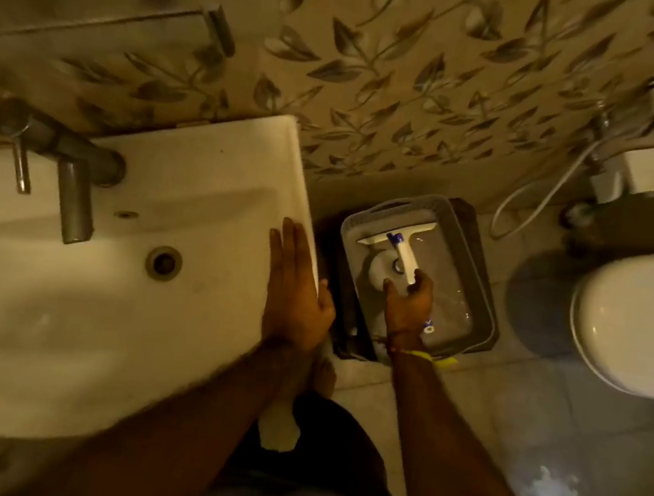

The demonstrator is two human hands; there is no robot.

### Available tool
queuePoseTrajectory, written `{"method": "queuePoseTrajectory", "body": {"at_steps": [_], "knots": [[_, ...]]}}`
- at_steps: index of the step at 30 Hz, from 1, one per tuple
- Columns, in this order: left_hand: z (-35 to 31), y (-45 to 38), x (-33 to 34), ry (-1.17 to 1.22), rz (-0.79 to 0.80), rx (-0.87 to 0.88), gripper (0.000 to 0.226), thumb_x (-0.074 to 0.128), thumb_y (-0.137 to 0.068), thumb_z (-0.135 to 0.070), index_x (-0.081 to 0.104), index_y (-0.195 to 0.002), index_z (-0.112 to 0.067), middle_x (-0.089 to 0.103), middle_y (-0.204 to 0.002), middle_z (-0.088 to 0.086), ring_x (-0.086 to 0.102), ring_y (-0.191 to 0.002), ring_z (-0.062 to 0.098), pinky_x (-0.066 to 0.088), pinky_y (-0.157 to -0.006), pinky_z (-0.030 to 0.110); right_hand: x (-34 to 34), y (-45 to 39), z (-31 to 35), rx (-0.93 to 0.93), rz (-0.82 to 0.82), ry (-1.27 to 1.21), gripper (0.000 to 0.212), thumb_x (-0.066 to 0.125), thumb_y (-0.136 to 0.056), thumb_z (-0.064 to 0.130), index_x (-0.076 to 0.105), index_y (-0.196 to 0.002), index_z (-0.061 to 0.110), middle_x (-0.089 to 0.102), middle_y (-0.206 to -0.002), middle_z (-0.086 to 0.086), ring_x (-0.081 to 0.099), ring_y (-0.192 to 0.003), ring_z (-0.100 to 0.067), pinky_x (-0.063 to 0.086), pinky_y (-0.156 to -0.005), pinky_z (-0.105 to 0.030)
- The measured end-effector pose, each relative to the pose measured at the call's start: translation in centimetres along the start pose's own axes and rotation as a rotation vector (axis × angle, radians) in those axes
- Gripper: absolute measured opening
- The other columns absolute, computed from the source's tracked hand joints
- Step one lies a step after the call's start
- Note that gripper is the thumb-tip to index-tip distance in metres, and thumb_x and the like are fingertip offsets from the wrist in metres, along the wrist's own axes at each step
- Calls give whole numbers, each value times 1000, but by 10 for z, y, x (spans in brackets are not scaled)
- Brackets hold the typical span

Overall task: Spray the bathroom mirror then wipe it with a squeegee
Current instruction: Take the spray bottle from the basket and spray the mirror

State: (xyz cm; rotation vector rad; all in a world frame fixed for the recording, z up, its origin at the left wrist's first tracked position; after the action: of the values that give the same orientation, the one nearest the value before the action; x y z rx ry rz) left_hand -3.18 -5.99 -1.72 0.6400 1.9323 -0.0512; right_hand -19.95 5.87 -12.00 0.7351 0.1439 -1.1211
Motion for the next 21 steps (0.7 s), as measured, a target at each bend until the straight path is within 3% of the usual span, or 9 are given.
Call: {"method": "queuePoseTrajectory", "body": {"at_steps": [6, 10, 16, 19, 21], "knots": [[-1, -1, 0, 133, -14, 19, 91, 59, -98, -19, -4, -163, -9, -12, -172, 4, -13, -158, 25, 19, -128, 47, 13, -18, 1, -11, -40, -63, 43, 69, -87, 1, 59, -129, 0, 64, -124, -19, 60, -119, -33, 47, -107, -45], [1, -1, 2, 150, -25, 38, 90, 59, -98, -20, -4, -163, -9, -13, -172, 3, -15, -158, 23, 18, -129, 45, 16, -32, -7, -14, 13, -110, 43, 69, -87, -1, 61, -129, 0, 65, -127, -18, 60, -122, -29, 47, -108, -45], [4, -3, 7, 101, -47, 42, 92, 59, -98, -22, -5, -163, -9, -13, -172, 5, -15, -158, 26, 19, -128, 51, 3, -31, 2, -146, 46, -40, 38, 68, -91, 12, 61, -127, 0, 68, -116, -15, 63, -112, -29, 51, -102, -47], [4, -3, 9, 65, -68, 46, 92, 58, -97, -23, -5, -163, -8, -10, -172, 7, -12, -158, 29, 21, -127, 52, -21, -2, 23, -244, -5, -153, 32, 64, -95, 19, 54, -125, 15, 64, -115, -2, 62, -111, -22, 50, -101, -40], [4, -3, 8, 59, -60, 53, 92, 58, -97, -24, -5, -163, -7, -9, -172, 8, -10, -158, 31, 21, -127, 53, -43, 23, 39, -295, -53, -242, 35, 61, -97, 23, 48, -128, 30, 63, -122, -3, 60, -117, -23, 47, -104, -37]]}}
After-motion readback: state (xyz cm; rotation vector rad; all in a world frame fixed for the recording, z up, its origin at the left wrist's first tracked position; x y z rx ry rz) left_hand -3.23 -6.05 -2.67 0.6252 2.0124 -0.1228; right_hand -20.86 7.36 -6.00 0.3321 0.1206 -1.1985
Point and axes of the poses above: each hand's wrist, its own y-axis away from the middle knuckle, its own x-axis out of the palm, z = x × y, the point moved 7 cm from there along -y, towards the middle knuckle
